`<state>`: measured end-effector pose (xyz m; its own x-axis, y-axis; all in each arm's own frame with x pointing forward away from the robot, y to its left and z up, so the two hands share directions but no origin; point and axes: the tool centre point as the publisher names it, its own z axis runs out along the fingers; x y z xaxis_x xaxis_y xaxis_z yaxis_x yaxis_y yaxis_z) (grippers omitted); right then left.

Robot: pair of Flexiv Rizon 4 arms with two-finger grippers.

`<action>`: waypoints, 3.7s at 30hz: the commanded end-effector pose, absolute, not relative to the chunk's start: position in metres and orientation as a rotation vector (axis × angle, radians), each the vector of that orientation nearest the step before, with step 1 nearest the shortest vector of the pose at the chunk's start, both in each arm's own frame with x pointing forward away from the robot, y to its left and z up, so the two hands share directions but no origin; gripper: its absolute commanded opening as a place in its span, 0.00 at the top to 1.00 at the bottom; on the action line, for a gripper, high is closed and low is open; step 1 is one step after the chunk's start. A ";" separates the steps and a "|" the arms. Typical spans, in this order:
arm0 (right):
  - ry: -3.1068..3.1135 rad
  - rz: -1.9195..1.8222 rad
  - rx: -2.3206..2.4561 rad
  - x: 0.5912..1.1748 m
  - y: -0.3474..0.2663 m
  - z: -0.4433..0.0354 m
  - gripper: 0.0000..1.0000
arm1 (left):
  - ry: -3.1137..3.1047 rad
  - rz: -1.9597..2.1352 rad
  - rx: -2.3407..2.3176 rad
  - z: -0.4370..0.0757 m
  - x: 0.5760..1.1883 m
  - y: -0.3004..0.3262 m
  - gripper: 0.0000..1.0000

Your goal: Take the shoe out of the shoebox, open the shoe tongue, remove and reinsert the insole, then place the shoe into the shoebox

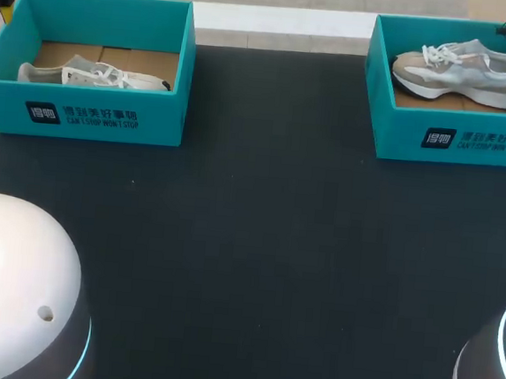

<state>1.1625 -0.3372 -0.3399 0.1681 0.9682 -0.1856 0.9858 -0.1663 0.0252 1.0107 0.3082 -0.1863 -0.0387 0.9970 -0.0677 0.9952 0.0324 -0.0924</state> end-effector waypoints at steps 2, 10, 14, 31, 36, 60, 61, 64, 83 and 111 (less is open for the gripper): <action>1.947 -0.266 2.281 1.151 -0.331 -0.320 1.00 | -2.246 0.176 -2.167 -0.186 1.010 0.308 0.00; 1.856 -0.185 2.301 1.124 -0.325 -0.272 1.00 | -2.246 0.176 -2.167 -0.186 1.010 0.308 0.00; 1.820 -0.138 2.291 1.116 -0.322 -0.244 1.00 | -2.246 0.176 -2.167 -0.186 1.010 0.308 0.00; 1.725 0.118 2.220 1.072 -0.266 -0.126 1.00 | -2.246 0.176 -2.167 -0.186 1.010 0.308 0.00; 1.726 0.140 2.195 1.057 -0.245 -0.119 1.00 | -2.246 0.176 -2.167 -0.186 1.010 0.308 0.00; 1.625 0.179 2.305 0.989 -0.161 -0.137 1.00 | -2.246 0.176 -2.167 -0.186 1.010 0.308 0.00; 1.622 0.194 2.303 0.980 -0.150 -0.136 1.00 | -2.246 0.176 -2.167 -0.186 1.010 0.308 0.00; 1.621 0.101 2.281 0.955 -0.118 -0.139 1.00 | -2.246 0.176 -2.167 -0.186 1.010 0.308 0.00; 1.720 -0.012 2.238 0.804 0.038 -0.149 1.00 | -2.246 0.176 -2.167 -0.186 1.010 0.308 0.00; 1.552 -0.067 2.364 0.747 0.099 -0.184 1.00 | -2.246 0.176 -2.167 -0.186 1.010 0.308 0.00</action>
<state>0.7581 0.0746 -0.1715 0.3693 0.9092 -0.1924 0.9209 -0.3303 0.2067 1.0106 0.3083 -0.1863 -0.0390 0.9969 -0.0677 0.9952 0.0327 -0.0923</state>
